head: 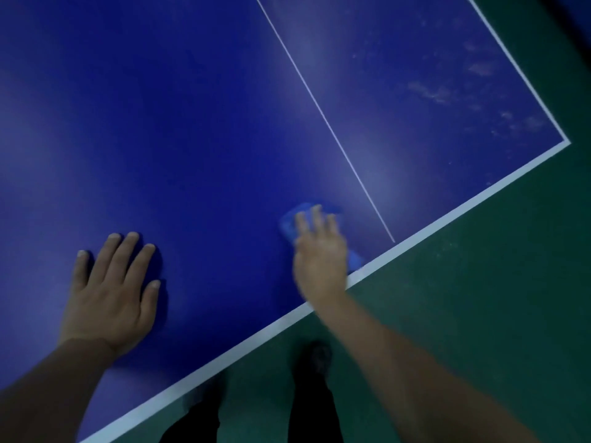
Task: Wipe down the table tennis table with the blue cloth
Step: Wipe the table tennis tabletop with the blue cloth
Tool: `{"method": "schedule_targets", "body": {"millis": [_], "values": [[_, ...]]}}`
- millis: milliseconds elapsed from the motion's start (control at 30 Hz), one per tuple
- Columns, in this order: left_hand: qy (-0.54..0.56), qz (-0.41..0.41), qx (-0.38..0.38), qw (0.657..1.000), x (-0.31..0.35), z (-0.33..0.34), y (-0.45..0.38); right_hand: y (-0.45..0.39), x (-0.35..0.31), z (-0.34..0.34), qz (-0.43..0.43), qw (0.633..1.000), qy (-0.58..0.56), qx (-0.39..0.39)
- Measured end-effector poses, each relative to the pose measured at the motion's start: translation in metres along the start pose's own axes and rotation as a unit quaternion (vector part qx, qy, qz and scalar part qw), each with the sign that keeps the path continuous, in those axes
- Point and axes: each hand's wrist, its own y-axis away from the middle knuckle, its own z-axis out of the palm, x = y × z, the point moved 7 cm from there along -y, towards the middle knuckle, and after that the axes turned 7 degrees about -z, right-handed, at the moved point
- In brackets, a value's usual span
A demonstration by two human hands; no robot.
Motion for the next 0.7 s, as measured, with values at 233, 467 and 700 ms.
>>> {"method": "schedule_targets", "body": {"millis": [233,467,700], "values": [[0.016,-0.175,0.028,0.984,0.035,-0.009,0.029,-0.031,0.099,-0.01,-0.103,0.993,-0.014,0.059],[0.078,-0.257,0.028,0.963,0.187,0.005,0.033,-0.019,0.045,-0.003,-0.215,0.973,-0.076,0.047],[0.118,-0.269,0.043,0.955,0.288,0.028,-0.013,-0.079,0.265,-0.003,-0.133,0.99,0.007,0.055]]}}
